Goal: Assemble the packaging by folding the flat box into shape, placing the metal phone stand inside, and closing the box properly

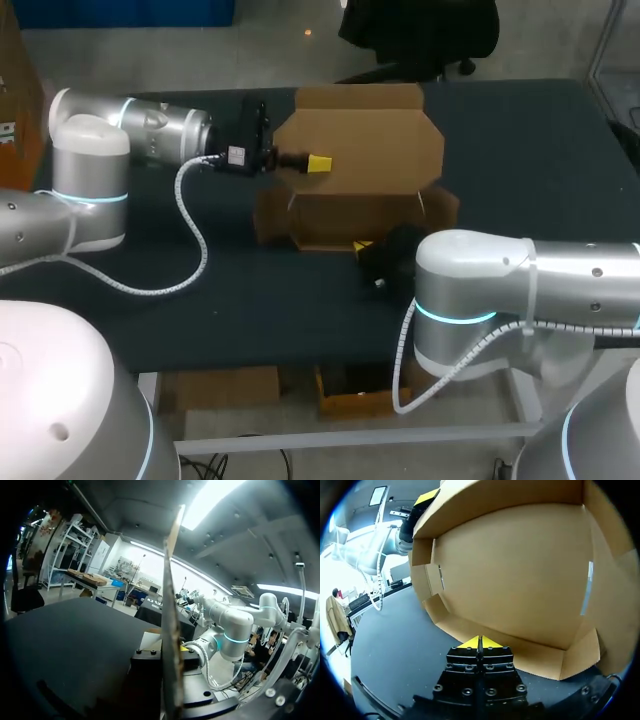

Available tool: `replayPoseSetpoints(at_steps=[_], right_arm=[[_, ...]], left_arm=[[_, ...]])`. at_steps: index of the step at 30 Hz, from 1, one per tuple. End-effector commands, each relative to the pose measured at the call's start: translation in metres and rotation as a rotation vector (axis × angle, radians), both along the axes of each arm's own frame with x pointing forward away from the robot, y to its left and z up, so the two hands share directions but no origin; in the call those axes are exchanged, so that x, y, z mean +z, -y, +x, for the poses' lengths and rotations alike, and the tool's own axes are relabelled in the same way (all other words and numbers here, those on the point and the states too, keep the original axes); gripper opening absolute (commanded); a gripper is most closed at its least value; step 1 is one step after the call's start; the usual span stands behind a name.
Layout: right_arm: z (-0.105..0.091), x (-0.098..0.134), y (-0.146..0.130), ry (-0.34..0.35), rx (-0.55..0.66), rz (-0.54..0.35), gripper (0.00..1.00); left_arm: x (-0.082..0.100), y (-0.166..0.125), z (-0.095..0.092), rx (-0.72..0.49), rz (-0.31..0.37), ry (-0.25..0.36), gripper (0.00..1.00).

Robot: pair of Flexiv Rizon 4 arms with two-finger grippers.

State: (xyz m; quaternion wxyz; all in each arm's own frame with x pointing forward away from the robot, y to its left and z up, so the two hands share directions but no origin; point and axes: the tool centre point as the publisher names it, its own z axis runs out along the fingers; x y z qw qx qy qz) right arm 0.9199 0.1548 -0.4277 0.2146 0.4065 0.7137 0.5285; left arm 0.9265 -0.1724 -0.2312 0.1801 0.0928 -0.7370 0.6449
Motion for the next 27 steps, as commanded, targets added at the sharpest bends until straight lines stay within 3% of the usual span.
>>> replayPoseSetpoints(at_steps=[1,27], right_arm=[[0.0016,-0.0030,-0.0033,-0.002,0.002,-0.001,0.00],[0.0001,-0.0033,-0.0030,-0.002,0.004,0.003,0.00]], left_arm=[[-0.0036,0.0011,-0.0042,0.015,0.005,0.003,0.00],[-0.0097,0.0024,0.0001,0.005,0.029,0.021,0.00]])
